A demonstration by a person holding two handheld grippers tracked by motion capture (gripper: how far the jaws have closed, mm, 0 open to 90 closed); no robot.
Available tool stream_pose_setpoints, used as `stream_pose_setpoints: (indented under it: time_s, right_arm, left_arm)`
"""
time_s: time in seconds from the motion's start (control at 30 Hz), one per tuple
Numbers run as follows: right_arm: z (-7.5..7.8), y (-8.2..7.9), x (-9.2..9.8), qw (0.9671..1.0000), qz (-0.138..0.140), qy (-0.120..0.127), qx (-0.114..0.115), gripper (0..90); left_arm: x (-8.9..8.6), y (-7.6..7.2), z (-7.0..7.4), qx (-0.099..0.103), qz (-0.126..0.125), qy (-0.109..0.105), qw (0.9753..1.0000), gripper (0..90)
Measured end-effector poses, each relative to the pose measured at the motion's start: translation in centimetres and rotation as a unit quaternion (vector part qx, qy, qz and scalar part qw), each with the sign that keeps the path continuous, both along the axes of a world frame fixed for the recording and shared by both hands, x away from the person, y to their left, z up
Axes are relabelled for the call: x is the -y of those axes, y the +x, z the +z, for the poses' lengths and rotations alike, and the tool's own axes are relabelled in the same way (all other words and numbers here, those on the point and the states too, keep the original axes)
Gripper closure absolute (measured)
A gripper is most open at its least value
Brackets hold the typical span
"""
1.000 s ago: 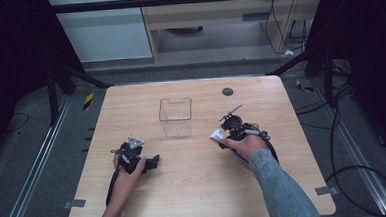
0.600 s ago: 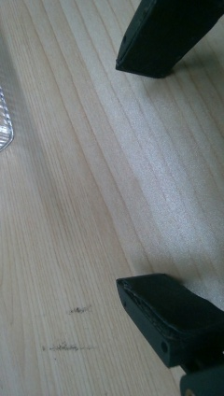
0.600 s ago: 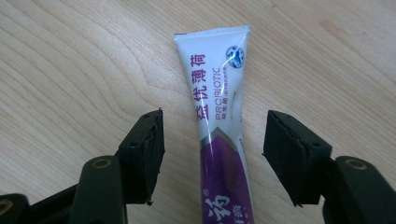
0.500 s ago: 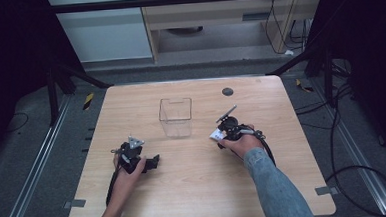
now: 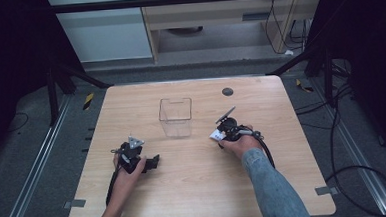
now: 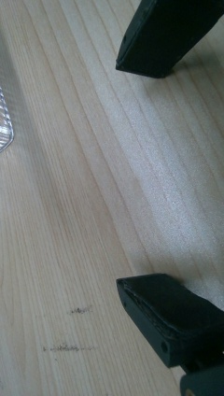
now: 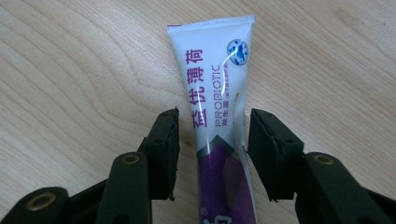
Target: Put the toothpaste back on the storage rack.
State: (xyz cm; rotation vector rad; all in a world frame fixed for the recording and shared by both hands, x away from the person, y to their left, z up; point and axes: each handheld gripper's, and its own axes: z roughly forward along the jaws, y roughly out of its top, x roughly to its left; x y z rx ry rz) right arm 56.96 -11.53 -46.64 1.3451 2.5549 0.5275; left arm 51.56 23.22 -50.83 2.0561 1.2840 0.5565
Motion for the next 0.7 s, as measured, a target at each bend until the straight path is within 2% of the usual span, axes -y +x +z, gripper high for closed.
stream_pose_setpoints:
  time_s: [0.7]
  right_arm:
    - [-0.54, -0.12, 0.37, 0.9997, -0.008, 0.01, 0.02, 61.8]
  left_arm:
    - [0.01, 0.05, -0.01, 0.001, 0.0, 0.0, 1.0, 0.0]
